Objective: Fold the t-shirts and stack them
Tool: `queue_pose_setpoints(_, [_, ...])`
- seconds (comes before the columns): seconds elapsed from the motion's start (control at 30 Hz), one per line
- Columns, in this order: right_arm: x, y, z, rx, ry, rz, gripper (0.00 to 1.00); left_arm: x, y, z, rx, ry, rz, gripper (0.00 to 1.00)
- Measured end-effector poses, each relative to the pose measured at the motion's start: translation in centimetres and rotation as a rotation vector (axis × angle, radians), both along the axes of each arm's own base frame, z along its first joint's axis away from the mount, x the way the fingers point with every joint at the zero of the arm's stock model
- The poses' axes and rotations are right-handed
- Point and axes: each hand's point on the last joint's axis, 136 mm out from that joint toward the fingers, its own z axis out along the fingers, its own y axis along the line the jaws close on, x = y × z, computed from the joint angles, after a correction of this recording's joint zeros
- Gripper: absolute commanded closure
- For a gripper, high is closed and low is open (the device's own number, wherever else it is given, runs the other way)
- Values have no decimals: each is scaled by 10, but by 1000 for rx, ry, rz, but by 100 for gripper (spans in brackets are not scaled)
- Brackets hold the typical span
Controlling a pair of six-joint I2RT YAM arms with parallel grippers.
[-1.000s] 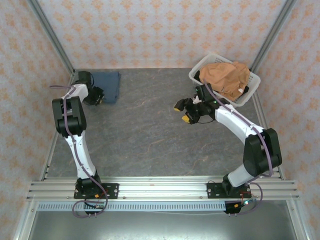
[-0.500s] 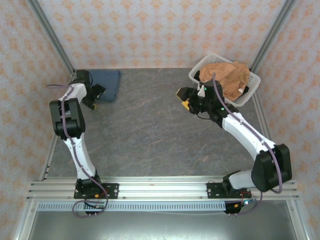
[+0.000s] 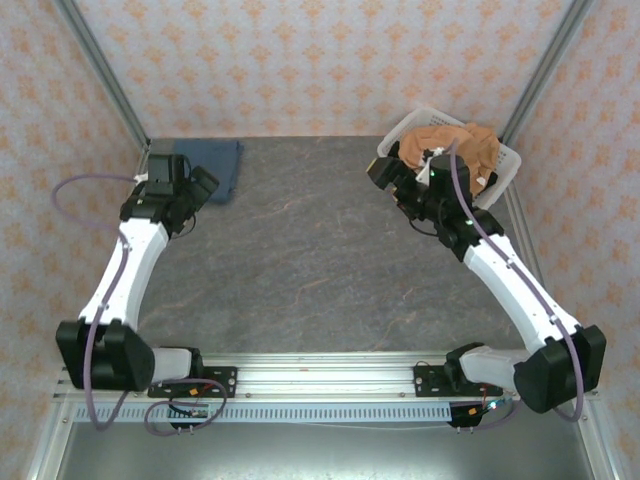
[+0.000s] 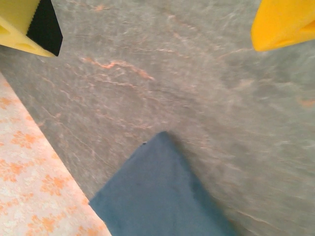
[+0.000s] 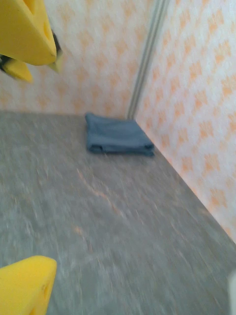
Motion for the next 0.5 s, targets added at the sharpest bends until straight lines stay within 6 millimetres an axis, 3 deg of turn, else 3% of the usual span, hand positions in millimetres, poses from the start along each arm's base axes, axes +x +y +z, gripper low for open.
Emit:
queue_pose_setpoints(0.07, [-7, -19, -3, -74, 5, -57, 1, -22, 6, 7, 74, -4, 44, 0])
queue_pose_setpoints(0.17, [-19, -63, -11, -242, 30, -222, 0, -53, 14, 15, 208, -54, 96, 0])
queue_pose_setpoints(0.27, [-22, -109, -30, -471, 12, -362, 1, -74, 23, -3, 380, -112, 49, 0])
queue_pose_setpoints(0.3, [-24, -123, -46, -553, -3, -379, 1, -79, 28, -17, 442, -105, 32, 0])
queue_pose_setpoints(0.4, [-41, -158, -119, -787, 3, -390, 1, -84, 33, -68, 590, -34, -66, 0])
queue_pose_setpoints(0.5, [-60, -184, -187, -927, 87, -372, 1, -82, 33, -114, 649, 69, -154, 0])
